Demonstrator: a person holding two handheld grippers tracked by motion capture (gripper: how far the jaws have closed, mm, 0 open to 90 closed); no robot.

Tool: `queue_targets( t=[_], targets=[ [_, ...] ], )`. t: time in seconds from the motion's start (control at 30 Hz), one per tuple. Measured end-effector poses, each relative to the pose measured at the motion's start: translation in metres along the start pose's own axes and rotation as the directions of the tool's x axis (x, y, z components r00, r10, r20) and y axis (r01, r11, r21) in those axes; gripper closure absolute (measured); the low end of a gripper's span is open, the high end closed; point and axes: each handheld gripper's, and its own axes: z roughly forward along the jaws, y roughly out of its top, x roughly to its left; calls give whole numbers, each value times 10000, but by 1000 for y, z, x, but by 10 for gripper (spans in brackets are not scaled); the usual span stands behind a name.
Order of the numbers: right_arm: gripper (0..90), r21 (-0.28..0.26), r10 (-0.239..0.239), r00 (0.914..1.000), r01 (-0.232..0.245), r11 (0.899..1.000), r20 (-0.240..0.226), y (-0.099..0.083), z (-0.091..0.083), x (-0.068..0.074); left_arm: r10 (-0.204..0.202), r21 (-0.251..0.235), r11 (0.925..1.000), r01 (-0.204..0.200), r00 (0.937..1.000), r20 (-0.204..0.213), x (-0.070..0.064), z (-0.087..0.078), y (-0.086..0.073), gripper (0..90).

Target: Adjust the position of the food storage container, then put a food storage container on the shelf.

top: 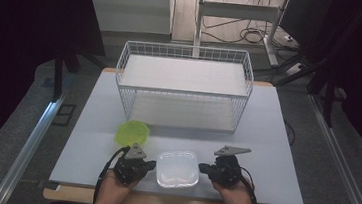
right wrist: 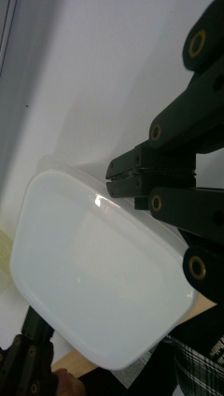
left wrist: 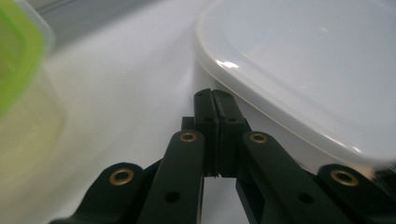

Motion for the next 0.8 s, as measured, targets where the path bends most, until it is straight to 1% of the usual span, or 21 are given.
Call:
queue_targets(
  t=[0.07,0.2,0.33,0.4,0.43,0.47,0.5,0.53,0.57,0.6,0.7,0.73,0.8],
  targets=[
    [891,-45,-20,10000,20,10000,38,-1,0,1,-41,-24,10000,41,10000,-34,2,3,1,898],
    [890,0,-136,9998,136,9999,110,-3,-2,5,-63,-147,9999,59,9997,-241,3,6,5,898],
    [887,22,-216,9997,215,9998,97,-5,-4,6,-119,-180,9998,114,9996,-271,4,10,9,894],
    [865,-41,-234,9997,234,9997,67,-6,-6,6,-197,-198,9996,192,9995,-258,5,7,8,870],
    [850,-105,-336,9993,338,9994,163,-7,-7,6,-140,-166,9998,134,9993,-335,6,3,7,856],
    [828,-125,-458,9983,463,9988,359,-7,-10,5,-49,-173,9998,41,9990,-451,6,-2,5,839],
    [805,-237,-641,9965,654,9976,542,-8,-12,3,16,-184,9998,-25,9989,-479,6,-7,2,822],
    [766,-344,-698,9959,719,9968,580,-9,-14,1,13,-205,9998,-22,9991,-430,7,-11,0,790],
    [724,-442,-643,9962,670,9968,592,-9,-17,-3,-39,-275,9996,30,9994,-335,8,-16,-3,756],
    [665,-515,-570,9963,603,9969,637,-10,-19,-7,-51,-311,9995,41,9995,-313,8,-18,-5,686],
    [556,-595,-456,9965,498,9970,695,-12,-21,-12,-91,-507,9987,65,9987,-502,9,-22,-6,558],
    [503,-619,-507,9962,551,9966,706,-12,-22,-12,-117,-560,9984,90,9988,-483,9,-23,-6,496],
    [444,-628,-641,9954,686,9957,710,-12,-23,-12,-65,-591,9982,33,9985,-548,9,-24,-6,420]
  ],
)
